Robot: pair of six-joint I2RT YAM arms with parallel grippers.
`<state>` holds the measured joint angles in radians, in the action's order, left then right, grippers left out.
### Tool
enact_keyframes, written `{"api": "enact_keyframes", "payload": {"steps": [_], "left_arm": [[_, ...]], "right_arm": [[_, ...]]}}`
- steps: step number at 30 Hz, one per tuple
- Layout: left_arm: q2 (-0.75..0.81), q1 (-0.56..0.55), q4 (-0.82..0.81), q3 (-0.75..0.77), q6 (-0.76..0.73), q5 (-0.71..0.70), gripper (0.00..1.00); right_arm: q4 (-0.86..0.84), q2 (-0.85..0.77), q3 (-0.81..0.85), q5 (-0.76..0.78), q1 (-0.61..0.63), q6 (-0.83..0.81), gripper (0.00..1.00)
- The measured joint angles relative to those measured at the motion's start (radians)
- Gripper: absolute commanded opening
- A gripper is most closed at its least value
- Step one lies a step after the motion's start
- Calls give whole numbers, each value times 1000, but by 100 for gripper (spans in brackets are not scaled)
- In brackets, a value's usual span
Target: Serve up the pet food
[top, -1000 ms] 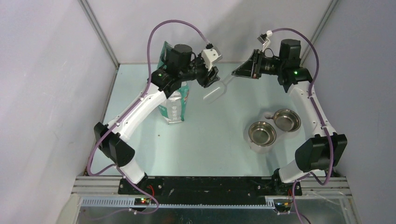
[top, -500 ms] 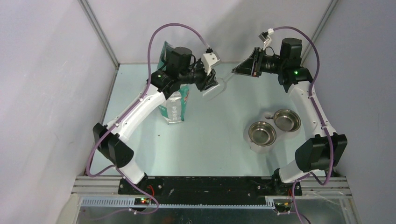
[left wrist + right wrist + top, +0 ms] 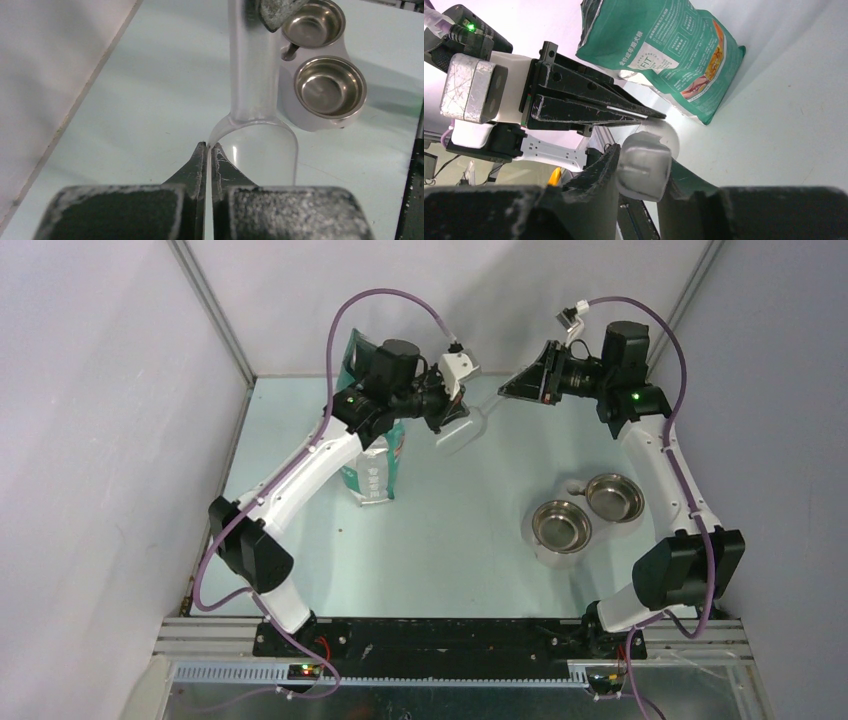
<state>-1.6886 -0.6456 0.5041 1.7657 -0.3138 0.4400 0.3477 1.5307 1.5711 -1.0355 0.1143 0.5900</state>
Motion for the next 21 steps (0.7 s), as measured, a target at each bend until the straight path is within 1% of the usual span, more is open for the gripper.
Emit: {"api": "enact_keyframes", "payload": {"steps": [1,3,7,9,14,18,21], "left_arm": [[0,0,2,0,-1,2,0],[0,-5,11,0,-4,9,0],[0,-22,34,0,-39,16,0],[0,-26,43,0,-61,16,0],[0,-28,63,0,-89,16,0],[0,-28,68,0,-100,14,0],[0,-28,68,0,-106,8,0]], "right_arm": [[4,-1,0,0,0,-16,45],[17,-1,3,0,1,-41,51],[121,17,72,-8,-8,-129,58],[193,40,140,-9,-21,-183,60],[378,95,271,-16,-29,-320,60],[500,118,291,-17,-16,-392,61],[557,126,290,-15,-2,-422,60]]}}
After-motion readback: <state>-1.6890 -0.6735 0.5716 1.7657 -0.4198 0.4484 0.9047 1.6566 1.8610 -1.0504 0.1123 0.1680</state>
